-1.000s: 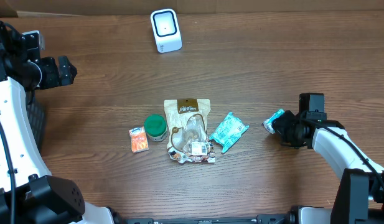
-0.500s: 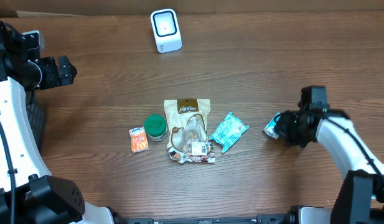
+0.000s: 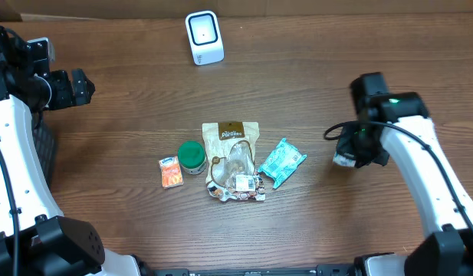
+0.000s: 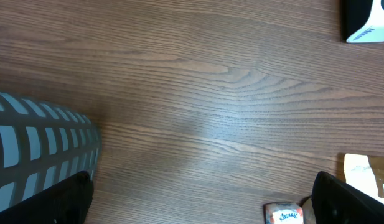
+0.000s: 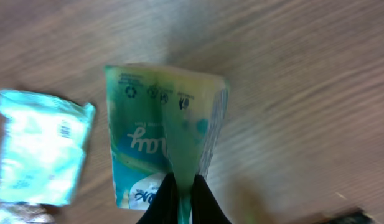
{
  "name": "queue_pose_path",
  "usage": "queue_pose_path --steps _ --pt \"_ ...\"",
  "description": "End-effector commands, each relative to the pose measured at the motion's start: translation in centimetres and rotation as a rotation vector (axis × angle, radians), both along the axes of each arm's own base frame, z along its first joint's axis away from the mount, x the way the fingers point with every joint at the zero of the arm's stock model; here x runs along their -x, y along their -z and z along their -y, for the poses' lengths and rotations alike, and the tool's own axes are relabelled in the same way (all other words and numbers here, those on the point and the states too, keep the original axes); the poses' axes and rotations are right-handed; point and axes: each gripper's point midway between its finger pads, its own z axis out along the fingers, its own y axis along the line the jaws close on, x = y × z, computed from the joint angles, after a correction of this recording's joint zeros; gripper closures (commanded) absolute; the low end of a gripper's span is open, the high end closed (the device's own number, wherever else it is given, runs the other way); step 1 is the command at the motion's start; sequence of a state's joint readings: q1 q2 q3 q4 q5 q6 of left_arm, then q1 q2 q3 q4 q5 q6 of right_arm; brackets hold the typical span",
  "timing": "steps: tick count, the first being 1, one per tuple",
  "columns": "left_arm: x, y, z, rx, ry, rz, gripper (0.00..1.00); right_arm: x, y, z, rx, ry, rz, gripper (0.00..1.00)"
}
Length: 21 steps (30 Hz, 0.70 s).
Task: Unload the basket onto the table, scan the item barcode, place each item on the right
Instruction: 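Grasp the Kleenex pack with the right gripper and lift it, then move the held Kleenex pack leftward over the mint-green pack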
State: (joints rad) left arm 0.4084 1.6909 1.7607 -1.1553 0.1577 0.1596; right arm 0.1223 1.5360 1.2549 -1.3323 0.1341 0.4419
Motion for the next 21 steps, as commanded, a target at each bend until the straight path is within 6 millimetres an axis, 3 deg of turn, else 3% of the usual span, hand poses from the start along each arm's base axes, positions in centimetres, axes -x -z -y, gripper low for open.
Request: queue_pose_path --steps 1,8,21 --pt "-0.2 -0.4 -0.3 0.009 -0.013 0.016 0.00 -0.2 1.1 1.2 0.151 -0.007 -0.063 0.96" --pt "-0.2 -0.4 -0.3 0.009 -0.013 0.016 0.01 0.1 3.9 1.0 0.175 -0.021 -0.202 0.96" --pt "-0.2 -0.4 -0.3 0.009 -0.013 0.016 0.00 -0.1 3.9 -0.9 0.183 -0.092 -0.205 0.96"
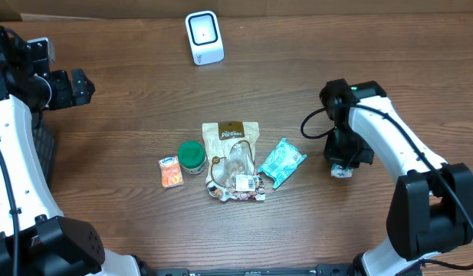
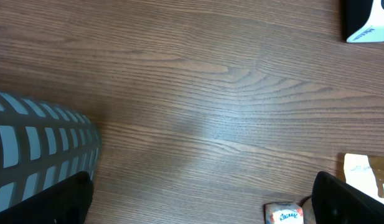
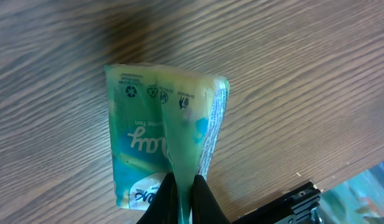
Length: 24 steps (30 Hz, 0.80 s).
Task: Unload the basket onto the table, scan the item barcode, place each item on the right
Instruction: 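Move the held Kleenex pack leftward over the mint-green pack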
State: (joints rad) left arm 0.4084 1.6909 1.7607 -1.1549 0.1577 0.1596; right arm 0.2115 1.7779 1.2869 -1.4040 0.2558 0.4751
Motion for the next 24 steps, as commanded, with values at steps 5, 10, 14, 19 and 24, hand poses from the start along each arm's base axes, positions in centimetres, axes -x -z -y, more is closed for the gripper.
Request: queue_pose_path --steps 5,10,14,19,24 --pt "-0.2 -0.4 -0.3 0.009 -0.013 0.015 0.00 -1.2 -0.8 -1.2 0.053 -0.073 0.058 0.96" --pt "-0.2 -0.4 -0.3 0.009 -0.013 0.015 0.00 -1.4 -1.6 0.8 0.184 -0.049 0.093 0.96" --pt "-0.2 -0.4 -0.3 0.009 -0.013 0.015 0.00 -1.8 -2.0 1.6 0.241 -0.047 0.114 0.96" --pt "-0.2 -0.4 -0.3 0.009 -0.013 0.015 0.00 -2.8 -2.4 2.7 0.311 -0.144 0.118 0.96" --pt "-0.2 -0.4 -0.3 0.009 -0.013 0.015 0.01 -4.0 -3.2 4.3 0.432 -0.224 0.122 0.96"
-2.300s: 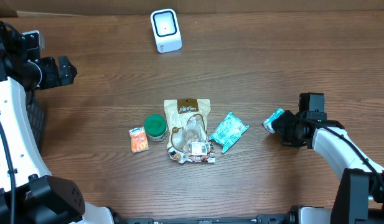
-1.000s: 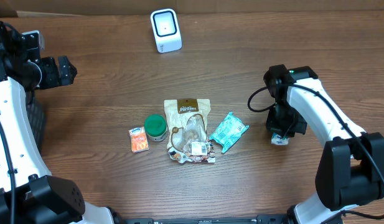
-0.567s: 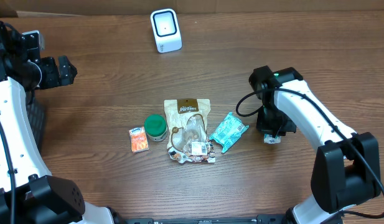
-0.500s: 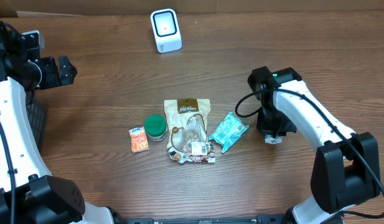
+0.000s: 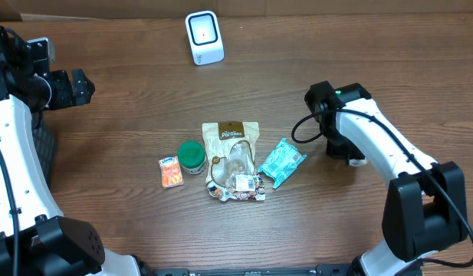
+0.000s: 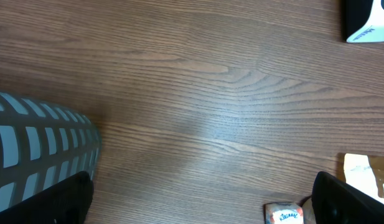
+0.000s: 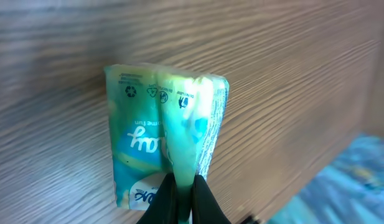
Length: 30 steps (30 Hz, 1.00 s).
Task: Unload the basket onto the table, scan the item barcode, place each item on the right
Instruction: 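Move the held Kleenex pack leftward over the mint-green pack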
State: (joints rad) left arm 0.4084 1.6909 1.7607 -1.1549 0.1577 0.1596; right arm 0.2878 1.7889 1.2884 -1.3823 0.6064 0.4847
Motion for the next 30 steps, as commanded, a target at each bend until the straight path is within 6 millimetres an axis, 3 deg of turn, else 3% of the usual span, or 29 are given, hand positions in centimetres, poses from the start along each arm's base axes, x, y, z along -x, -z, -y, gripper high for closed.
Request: queue_pose_path --steps 1,10,25,30 --pt "-0.2 -0.4 -0.3 0.009 -0.013 0.015 0.01 -1.8 -1.2 1.3 0.111 -0.089 0.007 0.96" --pt "-0.2 -0.4 -0.3 0.009 -0.013 0.015 0.00 -4.9 -1.0 0.9 0.125 -0.310 -0.022 0.96" --pt "-0.2 -0.4 -0.3 0.009 -0.013 0.015 0.00 -6.7 -1.3 0.9 0.166 -0.457 -0.061 0.96" --pt "-0.2 -0.4 -0.3 0.009 -0.013 0.015 0.01 -7.1 -0.2 0.8 0.165 -0.456 -0.025 0.96"
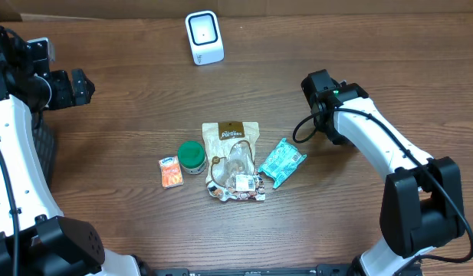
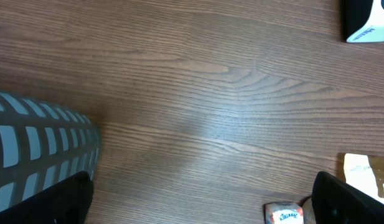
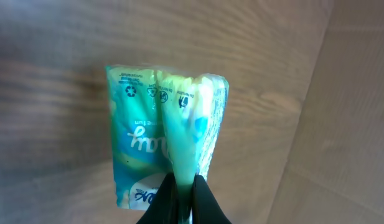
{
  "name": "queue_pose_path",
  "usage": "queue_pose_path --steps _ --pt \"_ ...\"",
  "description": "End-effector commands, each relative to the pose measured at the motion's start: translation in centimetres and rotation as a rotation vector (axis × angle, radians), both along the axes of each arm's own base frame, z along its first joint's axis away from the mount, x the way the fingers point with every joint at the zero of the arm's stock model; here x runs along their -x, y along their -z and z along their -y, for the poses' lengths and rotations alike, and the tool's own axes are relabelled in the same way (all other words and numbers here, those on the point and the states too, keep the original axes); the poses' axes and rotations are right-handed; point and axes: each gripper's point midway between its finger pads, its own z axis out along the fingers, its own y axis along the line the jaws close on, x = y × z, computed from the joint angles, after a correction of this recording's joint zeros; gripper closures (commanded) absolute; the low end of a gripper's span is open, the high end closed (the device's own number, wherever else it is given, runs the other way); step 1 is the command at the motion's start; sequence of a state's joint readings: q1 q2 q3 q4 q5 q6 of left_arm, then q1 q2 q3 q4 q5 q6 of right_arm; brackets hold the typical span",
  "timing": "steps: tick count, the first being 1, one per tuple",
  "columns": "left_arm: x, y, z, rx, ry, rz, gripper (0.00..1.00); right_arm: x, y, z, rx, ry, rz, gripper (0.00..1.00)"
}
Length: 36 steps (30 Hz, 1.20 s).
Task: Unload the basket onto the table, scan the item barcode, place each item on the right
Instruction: 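Move the held Kleenex pack leftward over the mint-green pack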
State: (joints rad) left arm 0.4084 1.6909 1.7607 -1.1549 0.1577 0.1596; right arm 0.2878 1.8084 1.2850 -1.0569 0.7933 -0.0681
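My right gripper (image 3: 182, 199) is shut on the seam of a green and teal packet (image 3: 160, 134), which stands up in front of the wrist camera over blurred table and a cardboard wall. In the overhead view the right gripper (image 1: 320, 86) is right of centre, and the packet is hidden under it. The white scanner (image 1: 204, 37) stands at the back middle, its corner (image 2: 366, 22) also showing in the left wrist view. My left gripper (image 1: 70, 88) hangs open at the far left, nothing between its fingers.
In mid table lie a brown pouch (image 1: 231, 138), a crumpled clear wrapper (image 1: 236, 182), a green-lidded jar (image 1: 192, 156), an orange tissue pack (image 1: 170, 172) and a second teal packet (image 1: 281, 162). A grey ribbed object (image 2: 39, 149) is beside the left gripper.
My right gripper, still shut on the packet, has moved toward the back of the table. The view behind the packet now takes in the cardboard wall. The left arm has not moved.
The right gripper held the packet low at the right of the pile, beside the teal packet on the table. At each later moment it stood turned and farther back, and is now well behind the pile. The left gripper stayed open at the far left.
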Motion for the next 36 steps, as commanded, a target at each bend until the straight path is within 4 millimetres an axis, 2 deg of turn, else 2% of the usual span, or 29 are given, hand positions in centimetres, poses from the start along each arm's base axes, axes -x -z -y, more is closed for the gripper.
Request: queue_pose_path --steps 1,6,10,14,18,21,27,31,36 --pt "-0.2 -0.4 -0.3 0.009 -0.013 0.015 0.00 0.2 0.9 0.4 0.023 -0.011 -0.006 0.96" --pt "-0.2 -0.4 -0.3 0.009 -0.013 0.015 0.00 0.6 1.7 1.7 0.114 -0.005 0.025 0.96" --pt "-0.2 -0.4 -0.3 0.009 -0.013 0.015 0.00 1.2 2.6 1.7 0.116 -0.010 0.014 0.96" --pt "-0.2 -0.4 -0.3 0.009 -0.013 0.015 0.00 1.5 3.4 0.3 0.068 -0.037 -0.010 0.95" --pt "-0.2 -0.4 -0.3 0.009 -0.013 0.015 0.01 1.7 4.1 -1.7 0.009 -0.082 -0.033 0.79" --pt "-0.2 -0.4 -0.3 0.009 -0.013 0.015 0.01 1.9 4.6 -3.2 -0.026 -0.114 -0.045 0.77" --pt "-0.2 -0.4 -0.3 0.009 -0.013 0.015 0.00 2.5 5.5 -4.8 -0.081 -0.143 -0.070 0.76" --pt "-0.2 -0.4 -0.3 0.009 -0.013 0.015 0.00 2.7 6.6 -6.7 -0.197 -0.155 -0.090 0.63" --pt "-0.2 -0.4 -0.3 0.009 -0.013 0.015 0.00 2.1 6.5 -6.4 -0.220 -0.105 -0.038 0.61"
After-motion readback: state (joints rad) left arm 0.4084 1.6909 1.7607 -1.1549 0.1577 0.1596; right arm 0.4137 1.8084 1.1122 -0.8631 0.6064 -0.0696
